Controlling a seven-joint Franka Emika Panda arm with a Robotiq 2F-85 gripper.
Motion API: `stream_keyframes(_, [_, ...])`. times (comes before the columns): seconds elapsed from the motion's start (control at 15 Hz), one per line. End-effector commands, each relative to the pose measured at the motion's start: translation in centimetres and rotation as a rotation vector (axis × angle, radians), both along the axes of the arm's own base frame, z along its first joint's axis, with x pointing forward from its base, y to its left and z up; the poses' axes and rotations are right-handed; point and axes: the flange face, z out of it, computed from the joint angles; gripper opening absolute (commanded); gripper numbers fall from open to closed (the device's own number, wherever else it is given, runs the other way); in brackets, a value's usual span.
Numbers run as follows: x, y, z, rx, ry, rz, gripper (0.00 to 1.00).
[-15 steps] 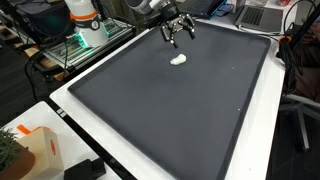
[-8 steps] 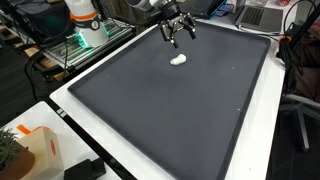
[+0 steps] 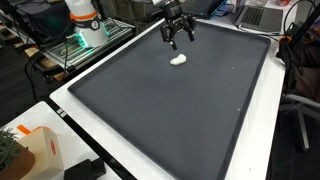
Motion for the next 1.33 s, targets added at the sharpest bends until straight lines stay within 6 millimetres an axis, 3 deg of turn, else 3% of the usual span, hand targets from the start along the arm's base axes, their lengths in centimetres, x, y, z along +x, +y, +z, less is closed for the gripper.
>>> stream_keyframes(0.0, [0.9, -0.5, 1.4, 0.05, 0.107, 0.004, 1.0])
stream_keyframes(0.13, [0.9, -0.6, 0.9, 0.032, 0.079, -0.02, 1.0])
stream_keyframes(0.47, [1.5, -0.6, 1.9, 0.067, 0.103, -0.028, 1.0])
stream_keyframes(1.27, [6.0, -3.1, 5.4, 0.078, 0.383, 0.099, 1.0])
